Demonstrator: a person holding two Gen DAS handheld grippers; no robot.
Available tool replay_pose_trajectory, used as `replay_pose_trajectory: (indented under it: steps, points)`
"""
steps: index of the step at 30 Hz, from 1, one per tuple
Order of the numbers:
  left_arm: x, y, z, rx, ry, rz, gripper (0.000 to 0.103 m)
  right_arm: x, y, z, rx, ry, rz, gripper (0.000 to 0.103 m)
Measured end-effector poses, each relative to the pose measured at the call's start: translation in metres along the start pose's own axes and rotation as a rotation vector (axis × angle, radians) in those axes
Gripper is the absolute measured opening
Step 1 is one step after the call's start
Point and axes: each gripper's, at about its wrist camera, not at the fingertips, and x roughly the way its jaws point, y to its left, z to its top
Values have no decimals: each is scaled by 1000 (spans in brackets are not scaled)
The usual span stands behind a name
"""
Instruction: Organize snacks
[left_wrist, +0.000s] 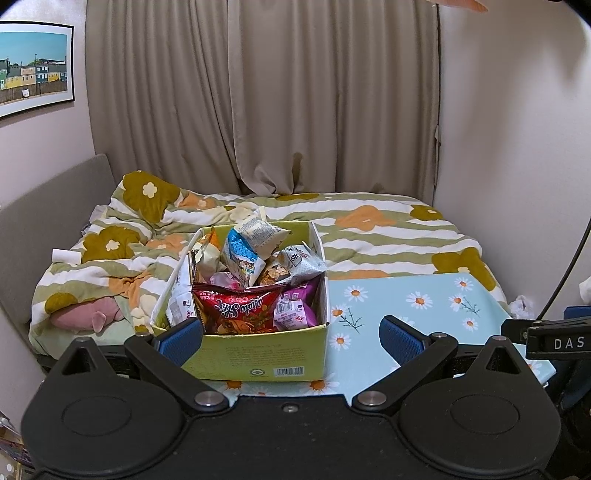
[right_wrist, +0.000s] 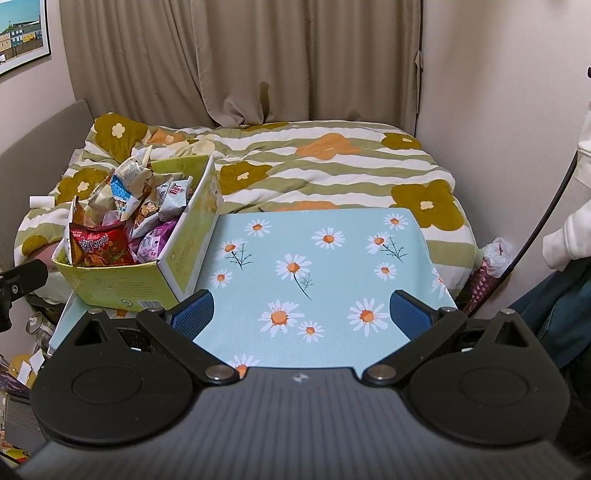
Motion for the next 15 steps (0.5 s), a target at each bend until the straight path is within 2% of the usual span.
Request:
replay_pose_trajectory:
  steps: [15]
  points:
    - [2,3,-1,0,12,-3,103,0,-3,-2,-1,3,-5,103]
